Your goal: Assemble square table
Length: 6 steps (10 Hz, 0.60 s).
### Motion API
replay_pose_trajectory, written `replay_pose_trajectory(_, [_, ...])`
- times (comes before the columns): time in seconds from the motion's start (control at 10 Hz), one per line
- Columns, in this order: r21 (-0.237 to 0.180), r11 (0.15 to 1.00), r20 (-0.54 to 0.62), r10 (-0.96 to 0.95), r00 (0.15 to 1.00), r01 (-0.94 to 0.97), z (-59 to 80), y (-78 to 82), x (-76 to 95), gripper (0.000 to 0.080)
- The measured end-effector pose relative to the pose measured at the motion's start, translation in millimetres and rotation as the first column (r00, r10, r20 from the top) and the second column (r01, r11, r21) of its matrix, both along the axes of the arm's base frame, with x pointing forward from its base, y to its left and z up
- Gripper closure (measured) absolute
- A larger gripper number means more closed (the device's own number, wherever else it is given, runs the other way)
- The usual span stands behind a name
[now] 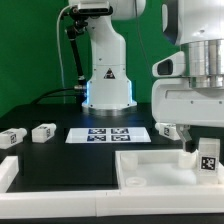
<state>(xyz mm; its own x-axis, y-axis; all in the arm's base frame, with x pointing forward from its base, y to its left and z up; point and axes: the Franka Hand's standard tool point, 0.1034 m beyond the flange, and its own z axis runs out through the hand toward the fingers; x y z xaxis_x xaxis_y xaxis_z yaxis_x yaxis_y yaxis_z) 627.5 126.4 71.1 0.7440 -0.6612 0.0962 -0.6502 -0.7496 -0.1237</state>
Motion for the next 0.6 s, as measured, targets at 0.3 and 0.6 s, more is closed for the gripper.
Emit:
replay_pose_trajectory(0.3, [-0.004, 1.0, -0.001, 0.029, 1.0, -0.029, -1.2, -0.1, -0.8, 0.0238])
replay_pose_trajectory(0.6, [-0.006, 0.998, -0.016, -0.064, 0.998, 0.064, -3.4, -10.1, -4.0, 0.0451])
